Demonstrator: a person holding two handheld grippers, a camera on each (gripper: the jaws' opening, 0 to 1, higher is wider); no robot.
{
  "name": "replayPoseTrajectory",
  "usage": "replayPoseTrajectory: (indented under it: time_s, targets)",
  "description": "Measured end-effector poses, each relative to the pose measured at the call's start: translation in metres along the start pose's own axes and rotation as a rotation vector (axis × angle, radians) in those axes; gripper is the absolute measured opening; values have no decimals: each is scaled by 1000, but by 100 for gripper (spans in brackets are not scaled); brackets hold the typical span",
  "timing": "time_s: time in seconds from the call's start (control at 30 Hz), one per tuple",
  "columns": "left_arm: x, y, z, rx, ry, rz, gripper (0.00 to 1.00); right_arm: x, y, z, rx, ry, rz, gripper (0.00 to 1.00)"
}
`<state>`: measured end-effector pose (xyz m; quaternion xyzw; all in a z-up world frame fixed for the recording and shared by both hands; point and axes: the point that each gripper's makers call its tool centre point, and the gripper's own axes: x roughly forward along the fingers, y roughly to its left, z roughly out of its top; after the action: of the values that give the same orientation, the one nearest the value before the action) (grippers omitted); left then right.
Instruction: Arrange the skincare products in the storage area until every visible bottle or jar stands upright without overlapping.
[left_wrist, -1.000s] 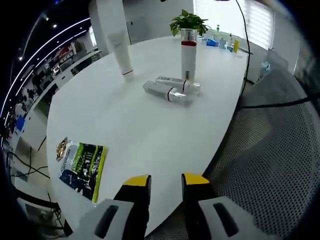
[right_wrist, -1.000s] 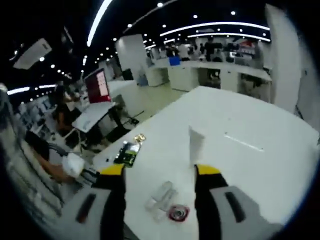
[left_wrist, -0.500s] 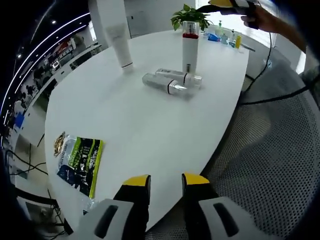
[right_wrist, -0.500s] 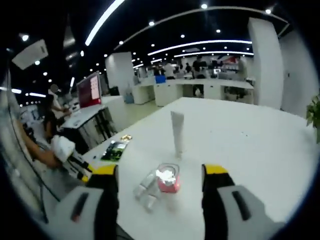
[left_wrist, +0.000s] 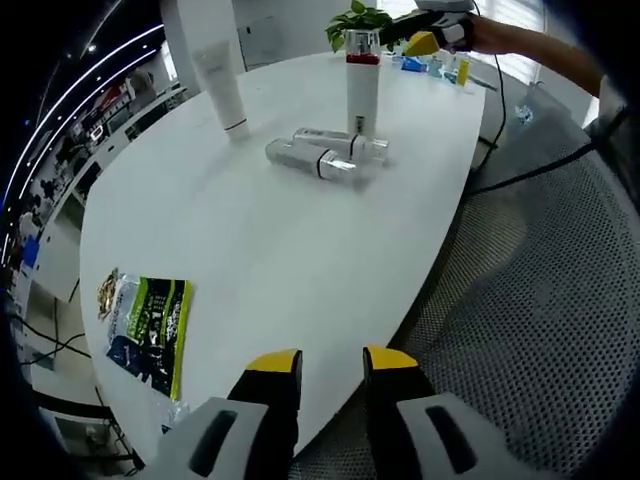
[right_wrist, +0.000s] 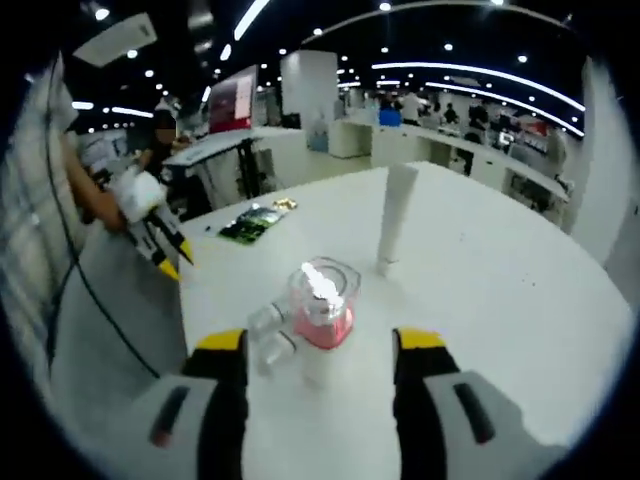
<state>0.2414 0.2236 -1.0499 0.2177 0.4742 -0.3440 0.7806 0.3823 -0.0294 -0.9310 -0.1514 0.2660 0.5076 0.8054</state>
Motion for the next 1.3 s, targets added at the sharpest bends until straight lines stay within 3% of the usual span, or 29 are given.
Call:
replayPoseTrajectory:
  time_s: [0.17,0.37,0.43,0.6,0.97,1.13,1.2,1.3]
  targets:
    - [-1,2,0,0,-4,6,24,8,0,16,6,-35,60,49]
    - [-1,0,0,7,0,1,24,21,5,13,-9,-15,81,40]
    - [-1,0,0,8,-2,1,24,21,5,13,-10,-20,77,31]
    - [-1,0,0,10,-3,1,24,22,2,12,4,-45,5,29]
    - [-2,-1,1,17,-9,-3,24,25,-4,16,107,-86,-232,28]
    - [-3,1,0,14,-6,3,23,25,-3,18,134,-115,-245,30]
    - [-6,5,5,22,-37,30,23,25,-3,18,131,-113,-241,31]
    - [-7,5,5,8,-41,26,23,27,-5,17,128,-116,-254,44]
